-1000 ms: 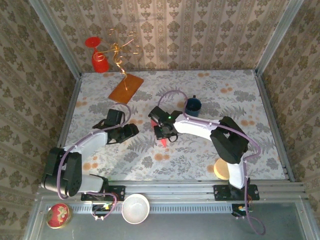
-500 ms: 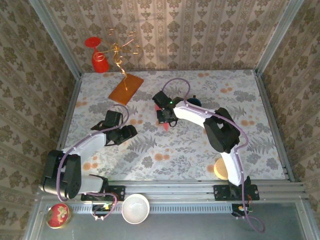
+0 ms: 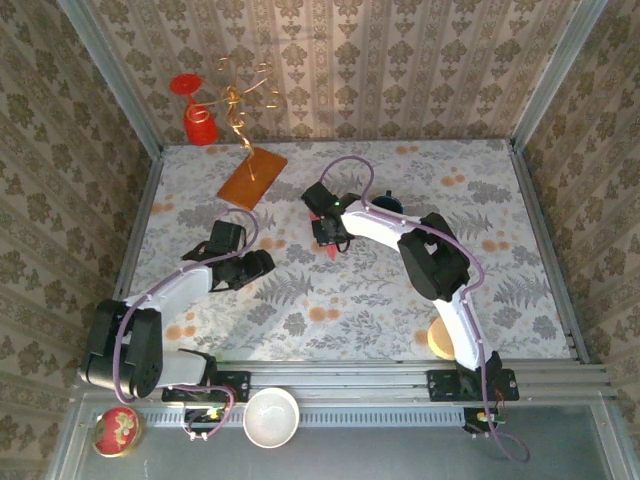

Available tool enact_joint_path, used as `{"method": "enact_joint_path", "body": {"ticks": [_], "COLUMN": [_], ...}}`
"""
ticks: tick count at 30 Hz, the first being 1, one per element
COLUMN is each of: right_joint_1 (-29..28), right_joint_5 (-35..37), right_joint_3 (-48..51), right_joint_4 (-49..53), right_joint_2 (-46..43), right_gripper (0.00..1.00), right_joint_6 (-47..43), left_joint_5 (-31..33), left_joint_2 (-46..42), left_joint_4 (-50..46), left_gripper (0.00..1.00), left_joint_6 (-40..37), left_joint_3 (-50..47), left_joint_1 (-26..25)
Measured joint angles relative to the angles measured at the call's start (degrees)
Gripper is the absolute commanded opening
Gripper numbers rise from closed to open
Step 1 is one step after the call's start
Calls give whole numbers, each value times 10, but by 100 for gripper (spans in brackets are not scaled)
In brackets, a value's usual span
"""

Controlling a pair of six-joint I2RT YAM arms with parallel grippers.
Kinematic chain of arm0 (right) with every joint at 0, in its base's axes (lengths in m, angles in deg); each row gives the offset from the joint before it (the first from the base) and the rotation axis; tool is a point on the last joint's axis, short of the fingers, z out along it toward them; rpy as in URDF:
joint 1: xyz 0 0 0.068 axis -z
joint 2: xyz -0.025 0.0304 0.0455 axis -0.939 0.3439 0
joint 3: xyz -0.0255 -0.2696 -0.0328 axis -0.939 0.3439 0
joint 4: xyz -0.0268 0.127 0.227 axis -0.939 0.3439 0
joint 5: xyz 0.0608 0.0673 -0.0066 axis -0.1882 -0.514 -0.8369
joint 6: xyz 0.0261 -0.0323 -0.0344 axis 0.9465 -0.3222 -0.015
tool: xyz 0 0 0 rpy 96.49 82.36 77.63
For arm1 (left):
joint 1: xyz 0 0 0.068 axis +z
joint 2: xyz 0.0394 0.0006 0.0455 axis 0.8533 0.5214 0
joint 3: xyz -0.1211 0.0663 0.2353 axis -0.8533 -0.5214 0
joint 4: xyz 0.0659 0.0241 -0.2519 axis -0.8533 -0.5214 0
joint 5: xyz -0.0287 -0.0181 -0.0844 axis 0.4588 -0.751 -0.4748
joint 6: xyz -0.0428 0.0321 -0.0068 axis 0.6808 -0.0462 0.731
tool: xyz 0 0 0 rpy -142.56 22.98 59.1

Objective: Fold a paper plane with a square sheet of paper (pick it up from the middle)
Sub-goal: Move the paper plane to the top-center of the table.

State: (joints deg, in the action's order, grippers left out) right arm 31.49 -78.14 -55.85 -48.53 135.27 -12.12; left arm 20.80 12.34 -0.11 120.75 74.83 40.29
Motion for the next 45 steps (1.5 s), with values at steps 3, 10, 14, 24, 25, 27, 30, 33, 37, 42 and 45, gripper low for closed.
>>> {"method": "enact_joint_path", "body": {"ticks": [3,10,14,24,25,27,30,33,37,42,45], "right_joint_1": [0,4,13,28,28,28,28,28,28,28,28], "right_joint_5": [11,33,39,45,45,45,46,47,48,48,48], "right_joint_3": [-7,-21,-34,-63,-63,-63,-63,-62,-58,-54,-52], "right_joint_4": [0,4,3,3,3,3,3,3,-1,-10,-14], "right_joint_2": [11,20,30,47,47,47,44,39,26,13,13], "right_gripper": [25,31,32,21,19,14,11,11,11,9,9], "right_joint_6": [-2,-2,1,-2,-2,-3,-4,-4,-4,-6,-6], "left_joint_5": [0,0,0,5,5,5,5,5,5,5,5], "left_joint_2": [0,0,0,0,0,0,0,0,0,0,3], "left_joint_4": [0,0,0,-2,-2,-2,-2,-2,-2,-2,-1], "left_gripper": [66,70,74,77,77,77,77,77,77,77,77], "left_joint_6": [0,-1,-3,-4,-4,-4,-4,-4,-4,-4,-4], "left_joint_3": [0,-1,-1,-1,-1,-1,-1,-1,-1,-1,-1], "left_joint_1": [0,0,0,0,0,0,0,0,0,0,0]}}
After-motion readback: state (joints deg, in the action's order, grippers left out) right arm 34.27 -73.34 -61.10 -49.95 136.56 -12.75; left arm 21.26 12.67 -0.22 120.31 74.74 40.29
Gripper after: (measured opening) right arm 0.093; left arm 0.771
